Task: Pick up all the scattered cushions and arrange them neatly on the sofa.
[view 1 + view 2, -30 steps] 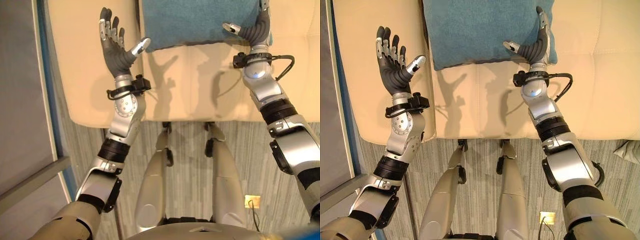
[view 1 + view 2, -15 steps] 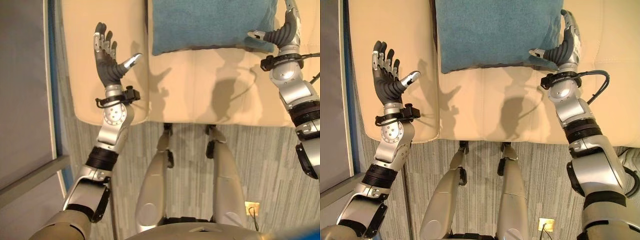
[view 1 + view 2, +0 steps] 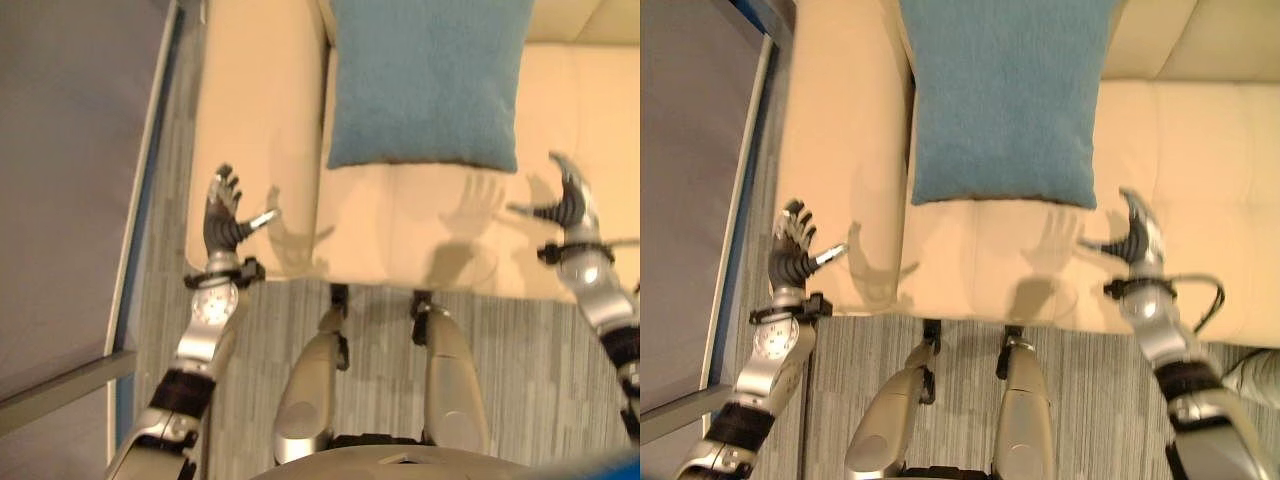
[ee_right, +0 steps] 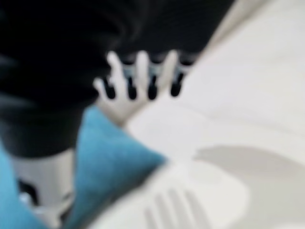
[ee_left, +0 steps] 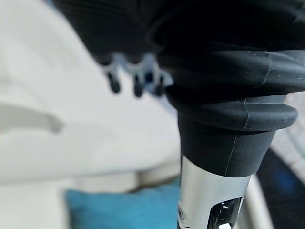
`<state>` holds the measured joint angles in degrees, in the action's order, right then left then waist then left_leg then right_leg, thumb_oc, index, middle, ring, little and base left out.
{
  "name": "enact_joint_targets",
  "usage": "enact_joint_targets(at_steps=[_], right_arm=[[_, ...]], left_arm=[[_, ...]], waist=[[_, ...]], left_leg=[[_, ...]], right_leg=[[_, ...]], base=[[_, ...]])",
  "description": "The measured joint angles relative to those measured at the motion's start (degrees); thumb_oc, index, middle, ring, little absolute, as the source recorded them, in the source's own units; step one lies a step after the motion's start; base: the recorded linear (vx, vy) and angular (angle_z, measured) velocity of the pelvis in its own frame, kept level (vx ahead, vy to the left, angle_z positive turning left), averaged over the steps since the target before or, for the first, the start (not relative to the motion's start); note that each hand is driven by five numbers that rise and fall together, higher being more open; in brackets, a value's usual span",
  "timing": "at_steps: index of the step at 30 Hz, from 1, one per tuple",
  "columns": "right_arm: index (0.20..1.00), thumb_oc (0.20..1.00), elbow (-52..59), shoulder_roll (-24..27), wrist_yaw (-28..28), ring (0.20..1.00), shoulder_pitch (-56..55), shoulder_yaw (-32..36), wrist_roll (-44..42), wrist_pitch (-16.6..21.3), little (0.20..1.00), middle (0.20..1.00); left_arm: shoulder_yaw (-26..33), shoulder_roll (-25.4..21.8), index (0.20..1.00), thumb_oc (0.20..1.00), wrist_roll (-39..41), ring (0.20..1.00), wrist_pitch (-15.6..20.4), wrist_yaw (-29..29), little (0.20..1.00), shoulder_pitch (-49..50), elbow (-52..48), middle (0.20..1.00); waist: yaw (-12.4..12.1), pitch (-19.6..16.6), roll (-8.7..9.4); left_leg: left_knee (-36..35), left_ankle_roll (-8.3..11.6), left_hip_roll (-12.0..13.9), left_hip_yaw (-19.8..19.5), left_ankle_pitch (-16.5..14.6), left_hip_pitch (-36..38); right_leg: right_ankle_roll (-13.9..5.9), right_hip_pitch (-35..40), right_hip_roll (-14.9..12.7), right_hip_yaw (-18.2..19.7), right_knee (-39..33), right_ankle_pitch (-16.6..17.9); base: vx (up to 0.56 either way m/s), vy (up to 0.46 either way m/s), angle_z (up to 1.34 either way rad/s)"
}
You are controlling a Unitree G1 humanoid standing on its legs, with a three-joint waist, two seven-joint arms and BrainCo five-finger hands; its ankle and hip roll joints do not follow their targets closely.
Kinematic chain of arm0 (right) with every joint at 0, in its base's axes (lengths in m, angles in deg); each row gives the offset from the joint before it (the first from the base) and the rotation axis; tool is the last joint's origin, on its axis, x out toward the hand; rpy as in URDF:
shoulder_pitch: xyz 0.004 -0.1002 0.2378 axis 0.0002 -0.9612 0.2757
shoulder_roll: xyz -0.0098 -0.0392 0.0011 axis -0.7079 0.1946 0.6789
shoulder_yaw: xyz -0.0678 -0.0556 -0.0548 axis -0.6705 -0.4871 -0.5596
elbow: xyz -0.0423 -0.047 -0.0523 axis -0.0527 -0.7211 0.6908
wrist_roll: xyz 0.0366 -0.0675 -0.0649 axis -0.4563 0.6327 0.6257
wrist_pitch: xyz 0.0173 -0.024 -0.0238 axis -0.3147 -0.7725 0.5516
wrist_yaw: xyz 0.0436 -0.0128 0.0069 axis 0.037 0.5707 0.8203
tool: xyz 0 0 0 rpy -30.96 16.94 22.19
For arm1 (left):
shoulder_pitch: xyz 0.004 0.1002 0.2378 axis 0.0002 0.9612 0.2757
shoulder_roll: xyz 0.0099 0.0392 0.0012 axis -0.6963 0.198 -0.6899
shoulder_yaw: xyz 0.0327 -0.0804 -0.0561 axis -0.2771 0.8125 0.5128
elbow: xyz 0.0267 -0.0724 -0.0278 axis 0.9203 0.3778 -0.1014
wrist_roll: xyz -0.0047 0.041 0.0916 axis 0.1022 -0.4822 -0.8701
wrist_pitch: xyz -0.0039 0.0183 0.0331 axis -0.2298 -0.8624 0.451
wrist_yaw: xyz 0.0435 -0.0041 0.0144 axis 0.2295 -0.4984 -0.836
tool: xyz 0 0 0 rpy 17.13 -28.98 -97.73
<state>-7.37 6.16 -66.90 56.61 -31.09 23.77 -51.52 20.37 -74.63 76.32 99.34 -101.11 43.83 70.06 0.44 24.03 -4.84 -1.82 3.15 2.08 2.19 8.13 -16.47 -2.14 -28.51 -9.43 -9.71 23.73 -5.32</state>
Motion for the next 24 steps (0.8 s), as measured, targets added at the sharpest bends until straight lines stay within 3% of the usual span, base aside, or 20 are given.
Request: enact_joint_targets(at_steps=[3, 6, 8, 10, 11, 14, 15, 18, 19, 20, 21, 24], right_arm=[[1.0, 1.0, -1.51, -0.56, 2.35, 1.0, -6.02, -0.07, 0.85, 0.56, 1.0, 1.0], [1.0, 1.0, -3.66, -4.08, 3.82, 1.0, -10.21, -0.4, 0.97, 1.16, 1.0, 1.0], [1.0, 1.0, -7.74, -4.7, 5.93, 1.0, -11.83, -3.92, 1.55, 1.65, 1.0, 1.0], [1.0, 1.0, -9.1, -5.15, 6.8, 1.0, -12.27, -5.34, 2.17, 1.79, 1.0, 1.0], [1.0, 1.0, -16.41, -9.1, 7.99, 1.0, -13.11, -5.56, 2.31, 2.21, 1.0, 1.0], [1.0, 1.0, -20.21, -11.14, 9.38, 1.0, -14.38, -7.15, 2.42, 2.13, 1.0, 1.0], [1.0, 1.0, -21.57, -11.89, 9.94, 1.0, -15.64, -7.31, 2.54, 1.9, 1.0, 1.0], [1.0, 1.0, -27.51, -13.06, 10.75, 1.0, -16.48, -7.15, 2.42, 1.95, 1.0, 1.0], [1.0, 1.0, -29.87, -13.88, 11.5, 1.0, -16.61, -7.25, 2.22, 1.56, 1.0, 1.0], [1.0, 1.0, -30.54, -14.25, 11.64, 1.0, -16.41, -7.33, 2.2, 1.47, 1.0, 1.0], [1.0, 1.0, -32.06, -15.03, 11.89, 1.0, -16.69, -7.61, 2.21, 1.49, 1.0, 1.0], [1.0, 1.0, -35.9, -16.03, 12.04, 1.0, -16.02, -7.1, 2.18, 0.45, 1.0, 1.0]], left_arm=[[-0.68, 0.38, 1.0, 1.0, -3.97, 1.0, -1.07, 2.33, 1.0, 3.18, 8.2, 1.0], [-1.63, 0.57, 1.0, 1.0, -5.3, 1.0, -2.76, 3.1, 1.0, 7.56, 16.53, 1.0], [-0.52, 4.25, 1.0, 1.0, -5.17, 1.0, -4.06, 4.56, 1.0, 7.34, 26.98, 1.0], [-1.03, 4.96, 1.0, 1.0, -5.3, 1.0, -4.73, 5.25, 1.0, 8.1, 29.38, 1.0], [0.07, 7.74, 1.0, 1.0, -5.92, 1.0, -5.35, 6.61, 1.0, 7.04, 39.2, 1.0], [0.31, 9.21, 1.0, 1.0, -8.22, 1.0, -6.54, 7.16, 1.0, 7.49, 47.11, 1.0], [0.36, 9.42, 1.0, 1.0, -10.03, 1.0, -8.27, 7.6, 1.0, 7.17, 50.58, 1.0], [-0.24, 9.26, 1.0, 1.0, -14.73, 1.0, -8.86, 8.35, 1.0, 7.46, 52.61, 1.0], [-0.27, 9.24, 1.0, 1.0, -16.29, 1.0, -8.92, 9.14, 1.0, 6.8, 53.6, 1.0], [-0.24, 9.22, 1.0, 1.0, -16.91, 1.0, -9.1, 9.27, 1.0, 6.12, 54.9, 1.0], [-0.17, 9.22, 1.0, 1.0, -16.99, 1.0, -9.28, 9.44, 1.0, 5.81, 55.12, 1.0], [-0.2, 9.64, 1.0, 1.0, -16.99, 1.0, -9.2, 10.45, 1.0, 5.35, 55.86, 1.0]], waist=[[1.21, -2.03, -0.02], [2.1, -7.37, 1.2], [2.8, -8.12, 1.26], [3.01, -9.44, 1.24], [3.11, -11.37, 1.46], [3.08, -13.39, 1.38], [3.14, -13.84, 1.22], [2.99, -15.2, 1.38], [3.05, -16.17, 2.52], [3.17, -16.05, 3.25], [3.31, -16.61, 5.53], [3.31, -18.37, 5.99]], left_leg=[[-0.3, 0.1, 0.96, -0.2, -0.43, 3.32], [-0.15, 0.32, 1.7, 0.12, -1.6, 4.16], [-0.41, 0.79, 2.52, 0.11, -1.58, 7.39], [-0.39, 0.97, 2.87, 0.12, -2.06, 7.62], [-0.54, 1.12, 3.86, -0.07, -2.67, 9.23], [-1.15, 1.31, 4.86, -0.15, -3.01, 10.52], [-1.17, 1.25, 5.25, -0.62, -3.18, 11.59], [-0.21, 0.43, 6.23, -1.31, -3.97, 11.56], [1.44, 1.31, 6.33, -1.24, -6.06, 11.62], [4.88, 1.16, 5.38, -0.98, -6.62, 11.11], [11.01, 1.75, 1.73, -1.48, -8.43, 11.73], [11.73, 0.85, -2.1, -3.23, -12.17, 16.0]], right_leg=[[-0.02, 4.17, 1.03, -0.69, -1.81, -0.12], [0.14, 5.39, 2.26, -0.81, -3.1, -0.43], [0.07, 9.39, 3.24, -0.94, -5.16, -0.21], [0.2, 9.97, 3.49, -1.3, -5.53, -0.32], [0.41, 12.16, 4.36, -1.99, -6.42, -0.47], [0.8, 13.78, 5.26, -2.2, -6.99, -0.75], [1.05, 15.72, 5.9, -2.98, -7.76, -0.91], [2.04, 16.82, 6.78, -4.12, -7.75, -1.53], [3.76, 16.92, 6.19, -4.86, -8.34, -1.72], [4.31, 17.34, 5.26, -5.13, -8.5, -1.59], [4.43, 18.32, 3.61, -4.2, -9.38, -1.18], [2.97, 20.15, 3.69, -2.15, -13.26, 1.51]], base=[[0.03, -0.03, 0.0], [0.03, -0.045, -0.11], [0.02, -0.053, -0.07], [0.04, -0.074, 0.03], [0.03, -0.083, 0.06], [0.01, -0.08, 0.04], [-0.02, -0.076, 0.14], [-0.09, -0.062, 0.16], [-0.1, -0.004, 0.14], [-0.05, 0.041, 0.03], [-0.06, 0.073, -0.02], [-0.07, 0.107, -0.21]])
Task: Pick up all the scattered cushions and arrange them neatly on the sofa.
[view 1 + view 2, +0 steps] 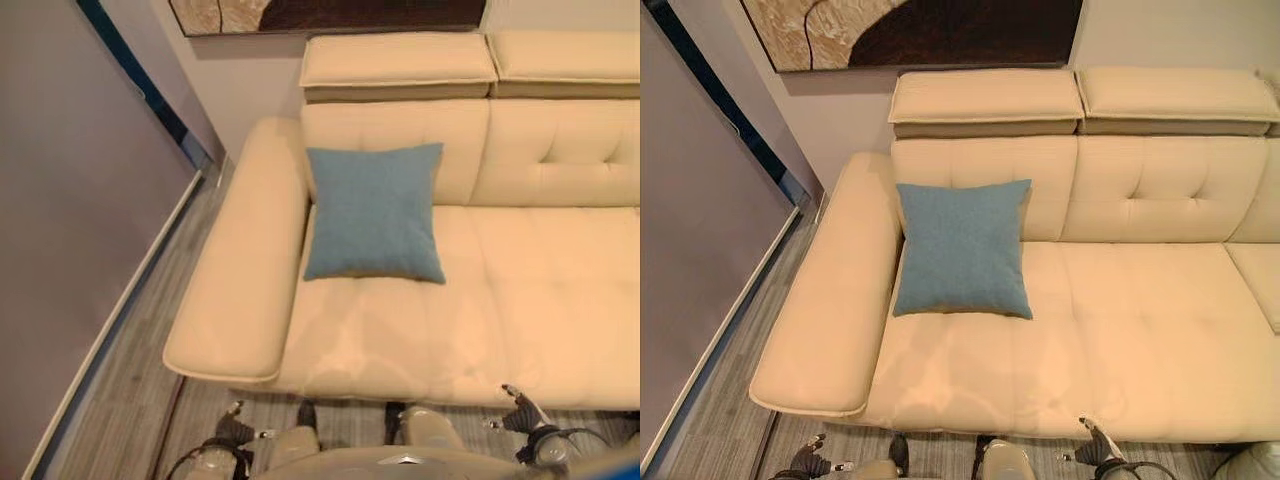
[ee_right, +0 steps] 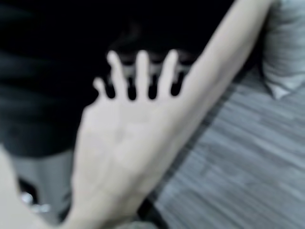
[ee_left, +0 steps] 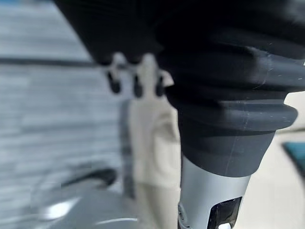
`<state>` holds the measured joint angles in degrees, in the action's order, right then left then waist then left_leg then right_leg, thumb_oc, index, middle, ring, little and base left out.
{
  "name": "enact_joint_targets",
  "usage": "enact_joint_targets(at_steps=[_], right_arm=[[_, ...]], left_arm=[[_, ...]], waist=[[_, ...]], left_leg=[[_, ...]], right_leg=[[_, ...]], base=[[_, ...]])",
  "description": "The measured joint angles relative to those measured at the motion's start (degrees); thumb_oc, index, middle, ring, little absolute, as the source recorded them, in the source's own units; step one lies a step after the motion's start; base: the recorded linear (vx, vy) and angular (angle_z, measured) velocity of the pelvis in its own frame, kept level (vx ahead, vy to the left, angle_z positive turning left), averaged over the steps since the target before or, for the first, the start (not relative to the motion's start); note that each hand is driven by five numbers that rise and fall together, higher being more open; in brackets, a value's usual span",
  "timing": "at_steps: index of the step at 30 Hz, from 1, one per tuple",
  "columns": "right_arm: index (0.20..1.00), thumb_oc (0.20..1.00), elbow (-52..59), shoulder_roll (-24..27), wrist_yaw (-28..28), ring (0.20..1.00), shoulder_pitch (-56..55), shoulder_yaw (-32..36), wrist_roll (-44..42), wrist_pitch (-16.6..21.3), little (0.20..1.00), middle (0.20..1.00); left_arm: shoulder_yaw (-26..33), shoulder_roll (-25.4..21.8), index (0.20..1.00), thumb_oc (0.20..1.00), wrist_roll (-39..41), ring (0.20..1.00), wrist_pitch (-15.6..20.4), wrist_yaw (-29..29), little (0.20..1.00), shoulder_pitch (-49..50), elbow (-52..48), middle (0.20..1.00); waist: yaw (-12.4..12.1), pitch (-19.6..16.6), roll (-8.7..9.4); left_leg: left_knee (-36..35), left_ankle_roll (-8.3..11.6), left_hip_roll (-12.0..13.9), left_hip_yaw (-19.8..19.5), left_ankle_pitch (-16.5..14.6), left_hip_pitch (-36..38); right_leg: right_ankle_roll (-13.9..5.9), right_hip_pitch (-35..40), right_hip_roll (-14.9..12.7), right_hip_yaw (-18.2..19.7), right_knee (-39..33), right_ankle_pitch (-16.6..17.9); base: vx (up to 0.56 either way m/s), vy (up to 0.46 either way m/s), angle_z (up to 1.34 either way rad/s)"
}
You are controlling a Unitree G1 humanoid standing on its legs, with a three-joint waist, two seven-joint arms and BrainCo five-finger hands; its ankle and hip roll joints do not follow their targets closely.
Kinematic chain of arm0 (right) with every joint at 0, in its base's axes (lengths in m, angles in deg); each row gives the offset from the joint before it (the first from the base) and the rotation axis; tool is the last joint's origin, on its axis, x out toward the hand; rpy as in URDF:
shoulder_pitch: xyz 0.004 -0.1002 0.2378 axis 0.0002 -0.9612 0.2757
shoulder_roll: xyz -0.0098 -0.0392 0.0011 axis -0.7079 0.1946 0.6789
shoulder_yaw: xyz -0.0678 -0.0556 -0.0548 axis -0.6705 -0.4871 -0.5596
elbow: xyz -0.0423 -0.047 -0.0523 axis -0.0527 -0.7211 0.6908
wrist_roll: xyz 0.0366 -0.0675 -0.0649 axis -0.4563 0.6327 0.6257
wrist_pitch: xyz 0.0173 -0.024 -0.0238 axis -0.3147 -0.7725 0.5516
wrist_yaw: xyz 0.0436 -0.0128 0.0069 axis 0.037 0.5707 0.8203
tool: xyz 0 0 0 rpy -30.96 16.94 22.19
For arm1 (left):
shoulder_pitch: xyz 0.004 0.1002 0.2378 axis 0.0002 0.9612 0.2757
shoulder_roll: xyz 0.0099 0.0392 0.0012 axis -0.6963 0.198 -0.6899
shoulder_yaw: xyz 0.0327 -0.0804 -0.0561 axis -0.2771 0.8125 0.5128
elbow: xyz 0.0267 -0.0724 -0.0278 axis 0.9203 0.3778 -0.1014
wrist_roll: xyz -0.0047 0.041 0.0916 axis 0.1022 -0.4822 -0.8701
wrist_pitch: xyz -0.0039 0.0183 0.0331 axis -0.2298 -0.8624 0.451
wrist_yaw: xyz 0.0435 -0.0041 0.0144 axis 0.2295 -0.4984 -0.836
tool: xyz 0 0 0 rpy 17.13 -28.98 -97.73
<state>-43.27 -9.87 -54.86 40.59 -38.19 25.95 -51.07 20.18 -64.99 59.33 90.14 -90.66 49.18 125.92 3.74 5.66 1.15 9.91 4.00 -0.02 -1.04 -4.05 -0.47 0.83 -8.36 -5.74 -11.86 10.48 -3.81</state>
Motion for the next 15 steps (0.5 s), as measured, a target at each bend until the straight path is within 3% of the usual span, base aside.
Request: enact_joint_targets(at_steps=[3, 5, 9, 10, 11, 12, 13, 15], right_arm=[[1.0, 1.0, -0.69, -0.12, 0.8, 1.0, 0.1, 0.58, 0.0, -0.52, 1.0, 1.0], [1.0, 1.0, -2.65, -1.35, 1.11, 1.0, 0.93, 0.6, 0.02, -1.42, 1.0, 1.0], [1.0, 1.0, -3.09, -2.49, 1.14, 1.0, 2.21, 0.62, 0.03, -2.1, 1.0, 1.0], [1.0, 1.0, -3.11, -2.8, 1.13, 1.0, 2.59, 0.71, 0.01, -2.23, 1.0, 1.0], [1.0, 1.0, -2.77, -3.73, 1.2, 1.0, 3.45, 0.77, -0.01, -2.51, 1.0, 1.0], [1.0, 1.0, -3.23, -5.21, 1.41, 1.0, 3.34, 0.76, -0.02, -2.74, 1.0, 1.0], [1.0, 1.0, -3.78, -5.78, 1.47, 1.0, 3.72, 0.73, -0.02, -2.91, 1.0, 1.0], [1.0, 1.0, -4.92, -6.27, 1.64, 1.0, 4.77, 0.54, -0.02, -3.22, 1.0, 1.0]], left_arm=[[-0.39, 0.3, 1.0, 1.0, 0.0, 1.0, -0.05, 0.05, 1.0, -0.34, -0.02, 1.0], [-1.42, 0.07, 1.0, 1.0, 0.0, 1.0, -0.07, 0.11, 1.0, -1.67, 0.15, 1.0], [-1.75, -0.08, 1.0, 1.0, -0.04, 1.0, -0.19, 0.76, 1.0, -2.45, 0.16, 1.0], [-1.74, -0.15, 1.0, 1.0, -0.06, 1.0, -0.21, 0.79, 1.0, -2.51, 0.16, 1.0], [-1.62, -0.51, 1.0, 1.0, -0.09, 1.0, -0.34, 0.8, 1.0, -2.58, 0.16, 1.0], [-1.66, -1.48, 1.0, 1.0, -0.18, 1.0, -0.78, 0.8, 1.0, -3.32, 0.09, 1.0], [-1.63, -1.85, 1.0, 1.0, -0.18, 1.0, -0.92, 0.78, 1.0, -3.51, 0.11, 1.0], [-1.62, -2.13, 1.0, 1.0, -0.19, 1.0, -1.02, 0.81, 1.0, -3.8, 0.37, 1.0]], waist=[[0.57, -0.72, -1.83], [0.86, -0.64, -1.12], [1.42, 0.4, 1.23], [1.35, 0.73, 1.64], [1.44, 1.46, 2.08], [1.49, 2.24, 2.85], [1.28, 2.99, 2.17], [0.83, 3.77, 1.66]], left_leg=[[-6.35, -1.57, 0.6, -1.69, -1.68, 3.17], [-9.4, -4.1, -0.36, -0.8, -0.7, 4.48], [-10.27, -5.94, -3.13, 2.5, 0.57, 4.43], [-10.56, -6.38, -3.58, 3.79, 0.88, 4.32], [-11.05, -6.98, -4.06, 5.25, 1.31, 3.91], [-11.04, -8.82, -4.28, 7.42, 2.65, 3.23], [-11.38, -9.46, -3.86, 8.37, 3.07, 2.96], [-11.74, -10.23, -2.23, 10.11, 3.85, 2.68]], right_leg=[[-0.74, 0.61, 1.84, 0.75, -2.77, 3.28], [-2.03, -0.46, 1.53, 2.37, -2.62, 4.26], [-5.3, -1.96, -0.1, 5.55, -5.32, 8.11], [-6.56, -2.13, -0.36, 6.7, -6.58, 9.35], [-9.06, -2.12, -0.97, 7.91, -8.7, 10.5], [-11.8, -2.44, -1.99, 6.49, -9.46, 9.3], [-12.42, -3.51, -1.92, 5.53, -7.45, 8.01], [-10.96, -6.29, -1.57, 3.68, 3.43, 5.75]], base=[[-0.15, 0.157, -0.3], [-0.16, 0.152, -0.29], [-0.19, 0.142, -0.44], [-0.23, 0.09, -0.64], [-0.37, 0.139, -0.69], [-0.45, 0.176, -0.62], [-0.28, 0.127, -0.47], [-0.12, 0.036, -0.45]])
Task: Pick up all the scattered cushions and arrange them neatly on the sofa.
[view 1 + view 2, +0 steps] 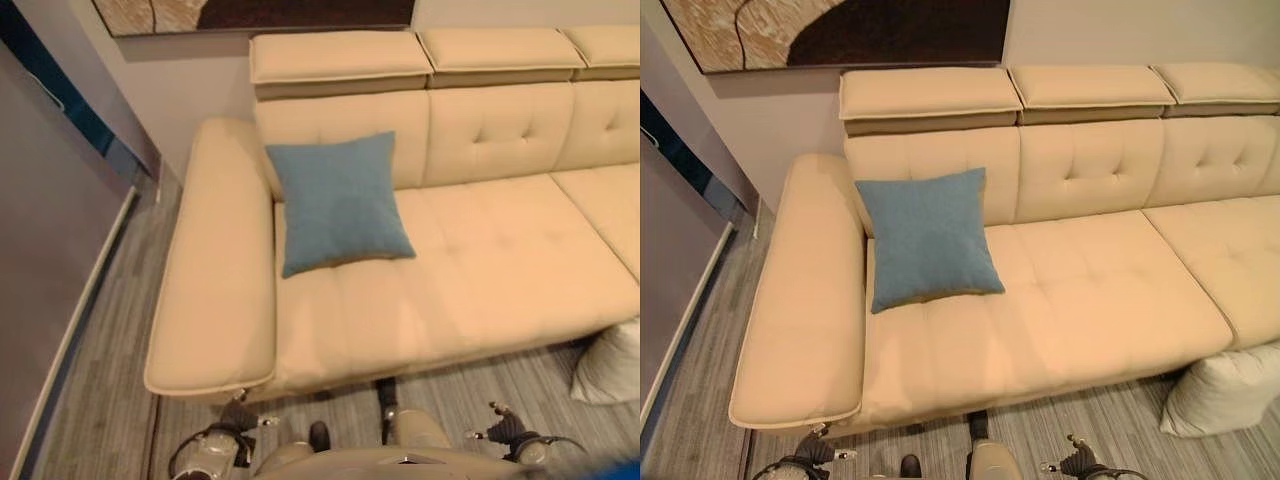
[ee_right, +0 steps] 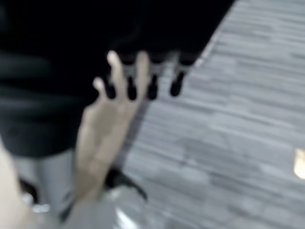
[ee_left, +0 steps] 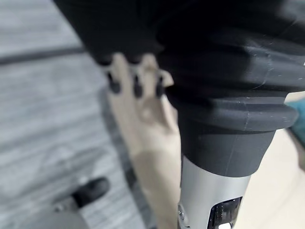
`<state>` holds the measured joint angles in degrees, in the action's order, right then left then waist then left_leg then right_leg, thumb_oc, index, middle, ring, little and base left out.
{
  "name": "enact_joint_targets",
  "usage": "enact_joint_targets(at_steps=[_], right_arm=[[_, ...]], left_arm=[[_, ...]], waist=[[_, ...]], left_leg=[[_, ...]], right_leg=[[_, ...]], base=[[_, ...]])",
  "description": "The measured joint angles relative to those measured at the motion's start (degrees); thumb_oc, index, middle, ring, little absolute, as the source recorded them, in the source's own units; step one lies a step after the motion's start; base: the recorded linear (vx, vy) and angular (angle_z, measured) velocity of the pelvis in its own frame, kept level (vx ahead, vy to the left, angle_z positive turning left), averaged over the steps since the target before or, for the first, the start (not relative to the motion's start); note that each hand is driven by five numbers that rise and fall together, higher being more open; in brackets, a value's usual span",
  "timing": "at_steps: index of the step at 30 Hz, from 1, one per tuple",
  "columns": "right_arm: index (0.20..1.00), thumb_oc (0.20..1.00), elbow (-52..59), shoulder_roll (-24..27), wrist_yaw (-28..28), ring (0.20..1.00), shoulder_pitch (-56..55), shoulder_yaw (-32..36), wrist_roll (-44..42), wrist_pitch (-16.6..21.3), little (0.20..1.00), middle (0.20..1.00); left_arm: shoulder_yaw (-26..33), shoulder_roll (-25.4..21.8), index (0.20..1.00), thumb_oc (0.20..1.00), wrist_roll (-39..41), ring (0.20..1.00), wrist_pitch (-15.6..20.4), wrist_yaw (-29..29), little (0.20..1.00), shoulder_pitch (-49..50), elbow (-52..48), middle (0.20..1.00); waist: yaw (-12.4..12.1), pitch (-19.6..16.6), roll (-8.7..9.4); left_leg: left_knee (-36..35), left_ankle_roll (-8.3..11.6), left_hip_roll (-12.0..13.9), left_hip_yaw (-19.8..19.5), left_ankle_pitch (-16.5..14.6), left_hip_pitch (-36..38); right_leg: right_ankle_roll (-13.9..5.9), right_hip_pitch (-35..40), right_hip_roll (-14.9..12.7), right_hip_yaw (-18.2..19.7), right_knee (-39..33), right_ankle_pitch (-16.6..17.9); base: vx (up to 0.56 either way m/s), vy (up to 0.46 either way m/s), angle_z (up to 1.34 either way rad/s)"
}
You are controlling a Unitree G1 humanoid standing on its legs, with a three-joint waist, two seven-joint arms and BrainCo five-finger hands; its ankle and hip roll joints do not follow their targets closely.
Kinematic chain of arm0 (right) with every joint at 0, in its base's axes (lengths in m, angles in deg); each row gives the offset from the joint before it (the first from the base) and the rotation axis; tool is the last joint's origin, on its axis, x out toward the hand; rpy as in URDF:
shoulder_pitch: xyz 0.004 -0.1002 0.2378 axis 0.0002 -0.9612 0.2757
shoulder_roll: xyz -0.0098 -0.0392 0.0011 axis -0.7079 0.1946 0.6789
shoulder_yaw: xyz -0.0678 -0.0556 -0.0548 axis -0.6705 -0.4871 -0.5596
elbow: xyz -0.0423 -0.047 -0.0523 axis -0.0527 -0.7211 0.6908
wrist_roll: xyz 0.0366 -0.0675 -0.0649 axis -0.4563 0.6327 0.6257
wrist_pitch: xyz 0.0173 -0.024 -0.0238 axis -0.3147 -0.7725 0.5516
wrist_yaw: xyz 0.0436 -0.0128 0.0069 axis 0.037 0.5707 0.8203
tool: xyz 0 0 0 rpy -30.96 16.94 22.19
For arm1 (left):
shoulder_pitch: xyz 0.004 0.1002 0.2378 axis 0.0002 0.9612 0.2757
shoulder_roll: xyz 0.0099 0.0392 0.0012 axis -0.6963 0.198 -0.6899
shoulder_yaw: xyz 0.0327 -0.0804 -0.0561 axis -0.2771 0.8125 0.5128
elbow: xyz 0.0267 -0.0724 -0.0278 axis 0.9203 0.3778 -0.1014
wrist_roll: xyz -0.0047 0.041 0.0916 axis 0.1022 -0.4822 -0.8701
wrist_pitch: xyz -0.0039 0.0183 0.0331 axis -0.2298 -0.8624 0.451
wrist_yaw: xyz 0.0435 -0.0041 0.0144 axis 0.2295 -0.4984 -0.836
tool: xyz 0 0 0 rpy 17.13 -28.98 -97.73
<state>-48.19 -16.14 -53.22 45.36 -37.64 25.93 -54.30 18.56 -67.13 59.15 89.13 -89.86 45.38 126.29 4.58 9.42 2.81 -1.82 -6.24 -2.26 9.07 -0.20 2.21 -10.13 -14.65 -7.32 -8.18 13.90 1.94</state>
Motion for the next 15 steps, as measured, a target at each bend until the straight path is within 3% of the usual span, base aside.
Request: enact_joint_targets(at_steps=[1, 3, 5, 7, 8, 9, 10, 12, 15], right_arm=[[1.0, 1.0, 0.14, 0.22, 0.16, 1.0, -0.35, 0.1, 0.0, -0.03, 1.0, 1.0], [1.0, 1.0, 0.15, 0.25, 0.3, 1.0, -0.17, 0.26, 0.0, -0.03, 1.0, 1.0], [1.0, 1.0, 0.35, 0.19, 0.37, 1.0, 0.33, 0.17, 0.01, -0.02, 1.0, 1.0], [1.0, 1.0, 0.38, -0.06, 0.42, 1.0, 0.56, 0.15, 0.01, 0.04, 1.0, 1.0], [1.0, 1.0, 0.49, -0.3, 0.43, 1.0, 0.85, 0.02, 0.02, 0.04, 1.0, 1.0], [1.0, 1.0, 0.92, -0.44, 0.4, 1.0, 1.62, -0.23, 0.05, 0.06, 1.0, 1.0], [1.0, 1.0, 1.89, -0.43, 0.37, 1.0, 1.67, -1.06, 0.08, -0.08, 1.0, 1.0], [1.0, 1.0, 2.91, -0.5, 0.4, 1.0, 0.67, -2.54, 0.14, 0.11, 1.0, 1.0], [1.0, 1.0, 3.64, -0.43, 0.32, 1.0, -0.13, -2.29, 0.02, 0.29, 1.0, 1.0]], left_arm=[[0.28, -0.09, 1.0, 1.0, 0.0, 1.0, -0.09, -0.02, 1.0, 0.23, -0.16, 1.0], [0.58, -0.39, 1.0, 1.0, 0.0, 1.0, -0.25, 0.0, 1.0, 0.51, -0.09, 1.0], [0.58, -0.46, 1.0, 1.0, 0.0, 1.0, -0.32, 0.0, 1.0, 1.2, -0.04, 1.0], [0.52, -0.55, 1.0, 1.0, 0.0, 1.0, -0.34, 0.11, 1.0, 1.86, -0.06, 1.0], [0.54, -0.72, 1.0, 1.0, 0.0, 1.0, -0.44, 0.11, 1.0, 2.16, 0.1, 1.0], [0.51, -0.57, 1.0, 1.0, 0.0, 1.0, -0.61, 0.11, 1.0, 2.7, 0.26, 1.0], [0.5, -0.33, 1.0, 1.0, 0.01, 1.0, -0.79, 0.11, 1.0, 2.83, 0.27, 1.0], [0.39, -0.05, 1.0, 1.0, 0.01, 1.0, -0.92, 0.13, 1.0, 3.14, 0.27, 1.0], [0.38, -0.34, 1.0, 1.0, 0.07, 1.0, -0.98, -0.04, 1.0, 2.0, 0.28, 1.0]], waist=[[-1.32, 0.13, -1.36], [-2.17, -0.31, -1.6], [-3.64, -0.47, -1.66], [-5.06, -1.13, -1.0], [-5.2, -1.39, -0.45], [-6.86, -1.75, -0.15], [-7.32, -2.38, -0.06], [-8.47, -3.5, -0.62], [-8.42, -3.51, 0.54]], left_leg=[[-0.88, -0.16, 1.51, 0.99, 0.18, 0.62], [-1.58, 0.03, 2.09, 2.19, 1.05, 0.81], [-1.89, 1.04, 3.04, 4.29, 2.11, 0.63], [-2.05, 1.83, 3.21, 4.64, 1.81, 0.56], [-2.0, 2.47, 3.52, 6.06, 2.66, 0.45], [-1.21, 3.88, 4.6, 8.51, 3.41, 0.15], [0.26, 4.47, 5.65, 8.83, 3.37, -1.17], [1.89, 6.47, 8.03, 6.62, 3.67, -2.77], [6.08, 9.39, 9.37, 2.97, 5.56, -5.93]], right_leg=[[0.2, 0.6, 0.92, -0.65, 8.62, -3.16], [0.25, 3.41, 1.1, -0.62, 11.92, -7.0], [-0.03, 7.72, 1.0, -0.8, 11.21, -10.8], [-0.57, 13.37, 0.49, -1.74, 3.46, -11.88], [1.13, 14.95, 0.42, -2.91, -0.18, -12.73], [6.31, 15.08, 0.47, -7.35, -3.67, -11.95], [7.81, 14.88, 1.64, -7.24, -5.48, -10.9], [9.7, 14.21, 4.74, -4.5, -7.97, -9.32], [10.66, 13.18, 5.88, -3.56, -8.44, -8.21]], base=[[-0.16, 0.016, -0.51], [-0.16, -0.017, -0.45], [-0.12, -0.035, -0.53], [-0.2, -0.087, -0.54], [-0.32, -0.191, -0.66], [-0.29, -0.206, -0.66], [-0.27, -0.234, -0.82], [-0.18, -0.182, -0.6], [-0.16, -0.102, -0.18]])
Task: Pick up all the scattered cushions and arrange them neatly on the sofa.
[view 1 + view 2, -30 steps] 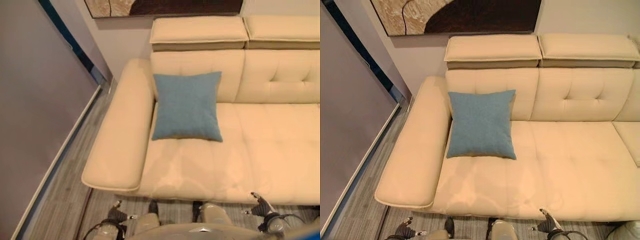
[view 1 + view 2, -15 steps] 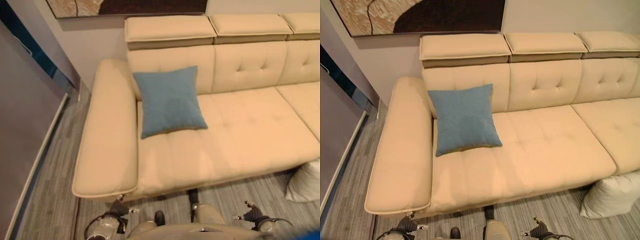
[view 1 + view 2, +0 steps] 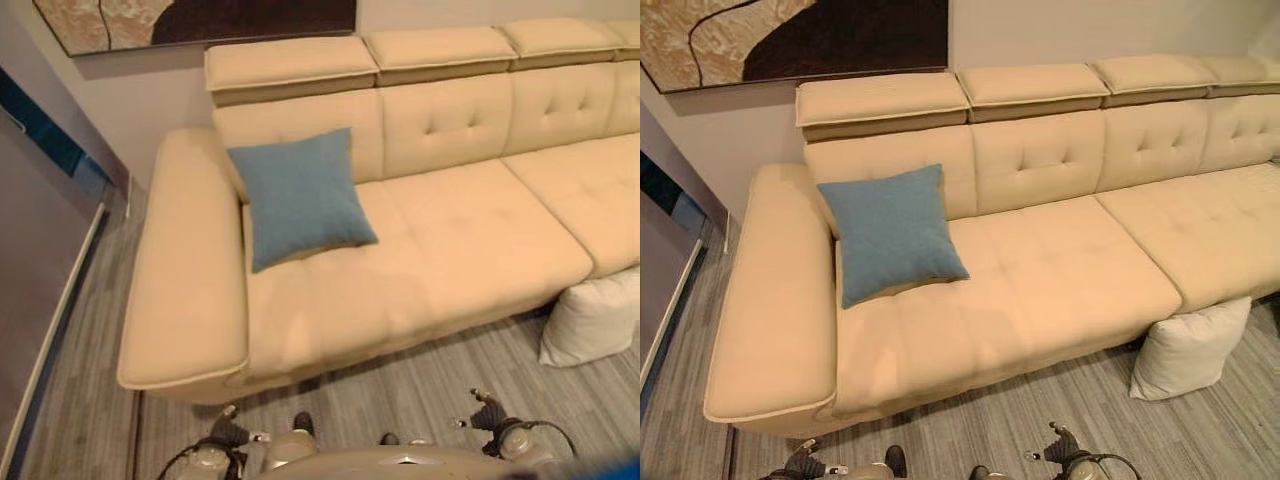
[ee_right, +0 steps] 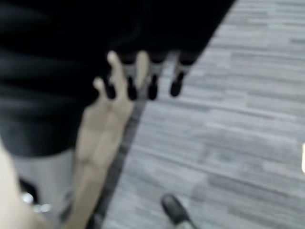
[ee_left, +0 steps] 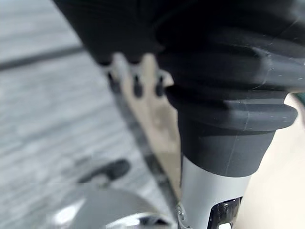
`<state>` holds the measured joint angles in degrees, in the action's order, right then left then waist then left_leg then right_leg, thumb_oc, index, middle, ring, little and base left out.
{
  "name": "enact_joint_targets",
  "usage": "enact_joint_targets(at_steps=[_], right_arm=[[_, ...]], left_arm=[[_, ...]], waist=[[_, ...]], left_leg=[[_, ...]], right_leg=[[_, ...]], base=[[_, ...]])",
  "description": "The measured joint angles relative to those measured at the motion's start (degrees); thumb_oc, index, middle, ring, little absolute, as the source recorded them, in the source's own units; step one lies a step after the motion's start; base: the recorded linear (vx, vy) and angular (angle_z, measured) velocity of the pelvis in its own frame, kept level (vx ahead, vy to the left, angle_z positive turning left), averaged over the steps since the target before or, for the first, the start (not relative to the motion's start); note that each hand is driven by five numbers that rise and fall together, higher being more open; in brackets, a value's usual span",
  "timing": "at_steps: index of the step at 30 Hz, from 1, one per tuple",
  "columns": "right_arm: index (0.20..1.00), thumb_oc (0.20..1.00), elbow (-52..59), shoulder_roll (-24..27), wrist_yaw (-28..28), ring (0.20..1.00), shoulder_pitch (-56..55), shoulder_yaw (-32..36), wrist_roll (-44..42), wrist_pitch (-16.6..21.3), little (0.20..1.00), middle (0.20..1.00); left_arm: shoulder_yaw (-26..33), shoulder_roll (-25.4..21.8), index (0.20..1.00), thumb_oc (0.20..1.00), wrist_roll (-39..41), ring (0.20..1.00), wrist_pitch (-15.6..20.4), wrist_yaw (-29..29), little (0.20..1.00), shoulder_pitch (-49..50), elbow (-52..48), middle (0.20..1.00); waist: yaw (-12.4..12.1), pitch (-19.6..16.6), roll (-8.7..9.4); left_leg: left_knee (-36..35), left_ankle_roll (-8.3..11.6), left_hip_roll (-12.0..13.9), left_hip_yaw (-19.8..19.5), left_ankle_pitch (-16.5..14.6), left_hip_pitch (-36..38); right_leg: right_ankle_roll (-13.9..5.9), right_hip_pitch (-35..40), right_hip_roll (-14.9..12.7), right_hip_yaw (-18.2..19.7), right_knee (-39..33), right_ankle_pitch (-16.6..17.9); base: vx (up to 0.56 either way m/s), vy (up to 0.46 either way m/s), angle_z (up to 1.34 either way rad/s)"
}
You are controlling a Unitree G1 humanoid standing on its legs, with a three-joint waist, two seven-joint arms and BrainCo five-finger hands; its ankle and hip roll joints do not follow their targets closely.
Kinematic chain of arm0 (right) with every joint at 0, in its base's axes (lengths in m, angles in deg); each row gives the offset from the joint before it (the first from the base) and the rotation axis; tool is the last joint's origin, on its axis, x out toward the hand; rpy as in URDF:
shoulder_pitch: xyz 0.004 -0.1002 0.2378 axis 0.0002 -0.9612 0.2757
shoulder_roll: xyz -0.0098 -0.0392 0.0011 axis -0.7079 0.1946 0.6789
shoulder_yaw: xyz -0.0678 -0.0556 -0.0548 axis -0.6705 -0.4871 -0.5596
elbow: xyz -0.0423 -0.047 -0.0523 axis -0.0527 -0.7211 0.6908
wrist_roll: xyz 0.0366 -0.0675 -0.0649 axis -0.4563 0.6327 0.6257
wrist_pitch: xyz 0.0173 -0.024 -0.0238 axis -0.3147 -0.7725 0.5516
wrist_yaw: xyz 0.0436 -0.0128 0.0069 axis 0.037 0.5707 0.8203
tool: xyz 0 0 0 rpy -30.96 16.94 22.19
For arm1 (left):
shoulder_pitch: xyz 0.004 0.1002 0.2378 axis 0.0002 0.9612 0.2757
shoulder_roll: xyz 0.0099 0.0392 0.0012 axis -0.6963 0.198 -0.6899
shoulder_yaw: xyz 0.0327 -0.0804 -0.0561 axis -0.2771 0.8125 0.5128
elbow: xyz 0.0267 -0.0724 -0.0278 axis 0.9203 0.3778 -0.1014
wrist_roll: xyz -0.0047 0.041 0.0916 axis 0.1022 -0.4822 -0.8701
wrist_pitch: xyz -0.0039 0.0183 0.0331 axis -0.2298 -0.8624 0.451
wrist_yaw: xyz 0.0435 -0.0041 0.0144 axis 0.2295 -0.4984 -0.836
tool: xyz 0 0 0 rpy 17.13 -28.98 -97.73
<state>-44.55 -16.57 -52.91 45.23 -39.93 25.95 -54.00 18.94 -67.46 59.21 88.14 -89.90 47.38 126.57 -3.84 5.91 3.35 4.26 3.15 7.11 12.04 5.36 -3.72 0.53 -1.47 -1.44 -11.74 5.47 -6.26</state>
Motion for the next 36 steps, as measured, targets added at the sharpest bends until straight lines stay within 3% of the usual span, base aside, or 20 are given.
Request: enact_joint_targets(at_steps=[1, 4, 7, 9, 10, 12, 13, 14, 15, 16, 19, 20, 21, 22, 24, 27, 28, 29, 33, 36], right_arm=[[1.0, 1.0, -0.02, 0.47, -0.11, 1.0, -0.58, -0.01, -0.08, -0.02, 1.0, 1.0], [1.0, 1.0, -1.11, 0.96, -0.51, 1.0, -1.39, 0.37, -0.94, 0.03, 1.0, 1.0], [1.0, 1.0, -4.0, 1.48, -0.66, 1.0, -0.56, 0.42, -1.81, -0.03, 1.0, 1.0], [1.0, 1.0, -4.52, 1.41, -0.69, 1.0, -0.35, 0.57, -1.83, 0.02, 1.0, 1.0], [1.0, 1.0, -4.85, 1.5, -0.69, 1.0, -0.46, 1.0, -1.85, -0.12, 1.0, 1.0], [1.0, 1.0, -5.89, 1.68, -0.71, 1.0, -1.45, 1.62, -2.04, -0.51, 1.0, 1.0], [1.0, 1.0, -5.49, 1.99, -0.64, 1.0, -1.6, 2.25, -2.48, -0.49, 1.0, 1.0], [1.0, 1.0, -5.47, 1.16, -0.84, 1.0, -2.22, 3.12, -2.86, -1.03, 1.0, 1.0], [1.0, 1.0, -5.71, 0.94, -0.62, 1.0, -2.05, 3.52, -2.84, -0.88, 1.0, 1.0], [1.0, 1.0, -5.52, 0.47, -0.55, 1.0, 0.24, 4.19, -3.5, -0.88, 1.0, 1.0], [1.0, 1.0, -5.77, -1.07, -0.6, 1.0, 1.89, 3.85, -3.93, -0.93, 1.0, 1.0], [1.0, 1.0, -6.2, -2.41, -0.81, 1.0, 1.97, 3.01, -3.95, -1.0, 1.0, 1.0], [1.0, 1.0, -5.95, -2.97, -0.38, 1.0, 2.04, 2.47, -3.89, -0.89, 1.0, 1.0], [1.0, 1.0, -6.03, -2.78, -1.04, 1.0, 2.05, 2.75, -3.95, -0.9, 1.0, 1.0], [1.0, 1.0, -5.96, -1.97, -0.71, 1.0, 1.52, 3.09, -3.92, -1.13, 1.0, 1.0], [1.0, 1.0, -6.04, -1.99, -0.46, 1.0, 1.14, 3.23, -3.93, -1.06, 1.0, 1.0], [1.0, 1.0, -5.92, -1.99, -0.46, 1.0, 1.3, 3.24, -3.87, -0.98, 1.0, 1.0], [1.0, 1.0, -5.9, -1.79, -0.48, 1.0, 1.82, 3.34, -3.87, -0.92, 1.0, 1.0], [1.0, 1.0, -5.5, -1.22, -0.47, 1.0, 0.14, 3.35, -3.94, -1.04, 1.0, 1.0], [1.0, 1.0, -5.52, -1.32, -0.42, 1.0, -0.82, 4.51, -4.09, -0.9, 1.0, 1.0]], left_arm=[[-0.11, 0.07, 1.0, 1.0, 0.0, 1.0, 0.0, 0.04, 1.0, -0.78, -0.03, 1.0], [-1.38, 0.88, 1.0, 1.0, -0.03, 1.0, -0.04, 0.05, 1.0, -1.8, -0.07, 1.0], [-2.53, 2.56, 1.0, 1.0, 0.08, 1.0, -0.11, 0.06, 1.0, -2.29, -0.07, 1.0], [-2.38, 2.95, 1.0, 1.0, 0.15, 1.0, -0.24, 0.01, 1.0, -2.04, -0.02, 1.0], [-2.32, 3.33, 1.0, 1.0, 0.16, 1.0, -0.21, 0.0, 1.0, -2.85, 0.09, 1.0], [-2.64, 4.31, 1.0, 1.0, 0.15, 1.0, -0.08, 0.0, 1.0, -5.15, -0.29, 1.0], [-2.77, 5.17, 1.0, 1.0, 0.15, 1.0, -0.09, 0.03, 1.0, -5.92, 0.02, 1.0], [-3.9, 5.63, 1.0, 1.0, 0.05, 1.0, -0.04, -0.01, 1.0, -7.99, -0.92, 1.0], [-4.42, 5.58, 1.0, 1.0, 0.04, 1.0, -0.06, -0.08, 1.0, -8.17, -0.98, 1.0], [-6.07, 4.97, 1.0, 1.0, -0.59, 1.0, 0.03, 0.12, 1.0, -7.72, -1.24, 1.0], [-6.08, 3.54, 1.0, 1.0, -2.23, 1.0, 0.02, 0.09, 1.0, -6.99, -2.14, 1.0], [-6.13, 2.26, 1.0, 1.0, -2.27, 1.0, 0.11, 0.08, 1.0, -6.42, -2.05, 1.0], [-5.42, 1.83, 1.0, 1.0, -2.31, 1.0, -0.15, 0.08, 1.0, -6.04, -1.64, 1.0], [-4.79, 2.06, 1.0, 1.0, -2.3, 1.0, -0.18, 0.06, 1.0, -5.77, -1.63, 1.0], [-4.76, 1.3, 1.0, 1.0, -2.3, 1.0, -0.14, 0.06, 1.0, -5.59, -1.71, 1.0], [-4.7, 0.74, 1.0, 1.0, -2.33, 1.0, -0.21, 0.08, 1.0, -4.03, -1.47, 1.0], [-4.73, 0.4, 1.0, 1.0, -2.38, 1.0, -0.26, 0.09, 1.0, -3.88, -0.71, 1.0], [-4.79, 0.78, 1.0, 1.0, -2.8, 1.0, -0.46, 0.22, 1.0, -3.9, 0.34, 1.0], [-4.9, 2.57, 1.0, 1.0, -4.38, 1.0, -0.42, 0.33, 1.0, -2.49, 0.5, 1.0], [-5.07, 2.63, 1.0, 1.0, -4.4, 1.0, -0.39, 0.33, 1.0, -2.99, 0.48, 1.0]], waist=[[0.13, -0.09, 0.33], [2.25, 0.42, 0.2], [3.46, 1.5, 0.0], [3.68, 1.53, -0.17], [4.78, 1.87, -0.52], [5.87, 1.96, -1.13], [6.53, 2.14, -2.44], [7.55, 2.54, -1.87], [7.17, 2.51, -1.6], [5.89, 2.74, -0.82], [6.08, 3.42, 0.62], [5.69, 3.69, 1.23], [2.88, 4.37, 0.05], [3.05, 4.62, -0.7], [2.85, 4.71, -1.42], [1.77, 3.24, -0.61], [0.56, 2.62, -0.31], [0.1, 2.06, 0.05], [0.29, -0.25, -2.7], [1.28, -0.68, -2.69]], left_leg=[[1.9, 1.94, 0.32, -1.76, 1.45, -1.67], [3.27, 3.31, 0.69, -3.2, 2.43, -2.38], [2.77, 3.92, -3.79, -13.46, -1.26, 0.34], [2.28, 2.14, -5.44, -16.57, -3.65, 2.96], [1.37, 1.89, -5.98, -19.82, -5.38, 5.06], [0.85, 1.46, -6.17, -21.85, -7.43, 5.56], [-0.76, 0.41, -6.08, -21.34, -8.39, 5.55], [-4.22, -0.99, -7.13, -18.84, -7.9, 6.8], [-4.32, -1.76, -7.95, -18.63, -7.9, 6.83], [-6.13, -4.21, -8.56, -15.09, -7.19, 6.71], [-6.89, -5.92, -8.67, -8.14, -5.8, 6.67], [-4.65, -6.4, -8.36, -5.03, -6.46, 5.32], [-6.21, -6.64, -6.32, -0.52, -6.19, 6.69], [-6.01, -6.91, -4.95, 0.17, -6.43, 6.63], [-6.46, -6.92, -4.59, 0.09, -6.64, 6.65], [-7.6, -6.62, -3.74, 4.73, -5.39, 6.85], [-7.77, -5.66, -3.5, 5.57, -5.29, 6.86], [-7.74, -4.15, -3.63, 6.04, -4.61, 6.78], [-6.58, -2.42, -1.31, 3.48, -4.43, 6.7], [-2.67, -0.26, -0.36, 0.83, -5.16, 5.16]], right_leg=[[0.6, 0.06, 0.31, -0.12, -0.93, 0.74], [1.17, -0.01, 0.65, 0.14, -1.37, 1.62], [0.71, -1.01, 0.78, 5.33, -1.74, 3.6], [0.91, 0.35, 1.15, 8.27, -3.95, 5.77], [0.43, 0.59, 1.59, 11.17, -5.94, 7.59], [-0.74, -0.39, 1.64, 12.96, -6.54, 8.86], [-1.4, -0.4, 1.65, 12.54, -7.23, 9.64], [-3.35, -3.48, 1.04, 15.48, -6.37, 10.9], [-4.18, -4.24, 1.15, 16.63, -6.56, 11.44], [-6.44, -6.34, -0.08, 19.35, -7.17, 12.11], [-9.1, -9.67, -2.87, 10.37, -4.57, 9.88], [-8.84, -10.0, -4.45, 4.44, -4.07, 8.66], [-7.34, -11.12, -5.5, -3.8, 0.38, 7.13], [-8.17, -11.18, -5.83, -5.6, 5.45, 6.24], [-9.48, -10.67, -7.23, -4.68, 11.7, 4.63], [-8.99, -6.1, -8.83, -9.69, 15.73, -0.28], [-9.0, -4.28, -8.71, -11.97, 13.47, -1.67], [-3.33, -0.72, -6.14, -12.72, 4.01, -0.2], [-2.67, 1.06, -2.25, -9.42, -0.6, 1.55], [-2.86, 1.16, -1.74, -9.0, -1.25, 0.89]], base=[[-0.25, -0.097, 0.02], [-0.14, -0.026, -0.09], [-0.11, 0.05, -0.73], [-0.04, 0.078, -1.0], [-0.11, 0.151, -1.24], [-0.14, 0.175, -0.83], [-0.25, 0.236, -0.67], [-0.25, 0.236, -0.65], [-0.28, 0.181, -1.68], [-0.13, 0.07, -1.57], [-0.25, 0.096, -1.33], [-0.17, 0.084, -1.7], [-0.13, 0.06, -1.53], [-0.11, 0.03, -1.29], [-0.1, -0.011, -0.36], [-0.08, -0.039, -0.58], [-0.02, -0.105, -0.97], [0.0, -0.155, -0.72], [0.07, -0.194, -0.46], [0.03, -0.167, -0.07]])
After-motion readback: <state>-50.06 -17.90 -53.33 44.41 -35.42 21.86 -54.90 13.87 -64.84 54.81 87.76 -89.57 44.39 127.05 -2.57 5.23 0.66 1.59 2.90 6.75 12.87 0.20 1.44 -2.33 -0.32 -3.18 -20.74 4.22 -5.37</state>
